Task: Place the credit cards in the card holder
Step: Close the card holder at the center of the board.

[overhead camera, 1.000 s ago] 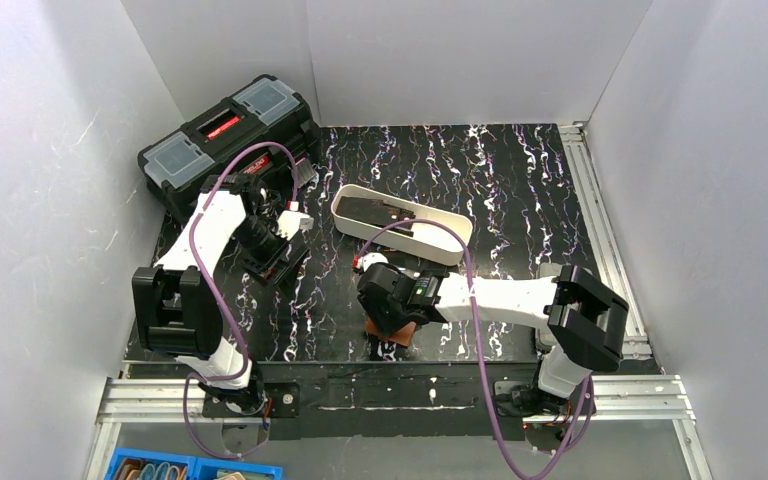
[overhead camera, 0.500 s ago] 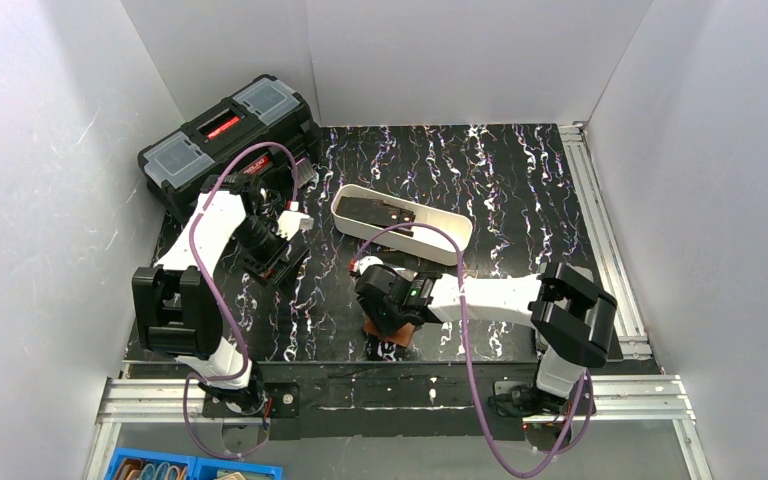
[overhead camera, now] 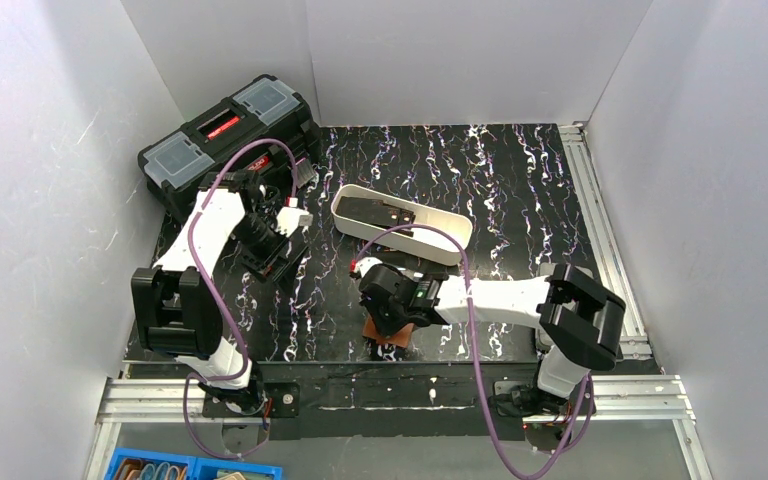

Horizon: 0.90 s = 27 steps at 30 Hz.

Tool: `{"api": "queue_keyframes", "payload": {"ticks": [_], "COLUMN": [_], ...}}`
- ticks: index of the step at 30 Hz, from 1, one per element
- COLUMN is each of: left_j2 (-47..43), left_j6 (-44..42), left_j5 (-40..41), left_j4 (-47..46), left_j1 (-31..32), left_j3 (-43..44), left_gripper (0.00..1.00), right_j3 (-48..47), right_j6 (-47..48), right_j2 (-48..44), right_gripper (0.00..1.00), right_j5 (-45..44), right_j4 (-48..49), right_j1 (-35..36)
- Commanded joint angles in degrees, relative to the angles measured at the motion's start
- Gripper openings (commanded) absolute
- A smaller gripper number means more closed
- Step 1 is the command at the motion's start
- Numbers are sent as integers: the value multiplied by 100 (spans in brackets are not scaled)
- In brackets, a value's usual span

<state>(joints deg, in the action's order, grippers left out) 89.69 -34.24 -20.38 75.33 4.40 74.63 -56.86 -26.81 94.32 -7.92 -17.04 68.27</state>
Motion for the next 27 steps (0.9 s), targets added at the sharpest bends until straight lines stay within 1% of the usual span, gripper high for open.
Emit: {"api": "queue_keyframes", "payload": {"ticks": [1, 3, 4, 7, 9, 13, 16, 20, 25, 27], "left_j2": [-115, -94, -71, 22, 38, 158, 54, 392, 962, 1228], "left_j6": [323, 535, 649, 854, 1127, 1686, 1736, 1888, 2099, 2187], "left_j5": [-456, -1143, -1285, -1234, -1230, -1374, -1340, -1201, -382, -303], "left_j4": [-37, -204, -325, -854, -1548, -2566, -3222, -3274, -3316, -3367], "left_j1": [13, 90, 231, 1003, 1374, 1674, 1792, 1981, 2664, 2795], "left_j3": [351, 461, 479, 346, 59, -366, -784, -517, -105, -7], "left_gripper": [98, 98, 98, 98, 98, 98, 98, 98, 98, 98], "right_j3": [-166, -161, -126, 123, 297, 529, 659, 886, 1173, 1288], "right_j6": [447, 500, 490, 376, 258, 75, 24, -51, -104, -79], "right_j2": [-264, -376, -446, -617, -687, -693, -591, -547, -649, -773], "right_gripper": [1, 1, 1, 1, 1, 1, 1, 1, 1, 1], "right_j5": [475, 459, 446, 313, 220, 192, 216, 256, 206, 103], "right_j4": [230, 235, 246, 290, 397, 614, 763, 1110, 1427, 1546], "right_j1": [36, 34, 31, 30, 34, 29, 8, -90, -207, -214]}}
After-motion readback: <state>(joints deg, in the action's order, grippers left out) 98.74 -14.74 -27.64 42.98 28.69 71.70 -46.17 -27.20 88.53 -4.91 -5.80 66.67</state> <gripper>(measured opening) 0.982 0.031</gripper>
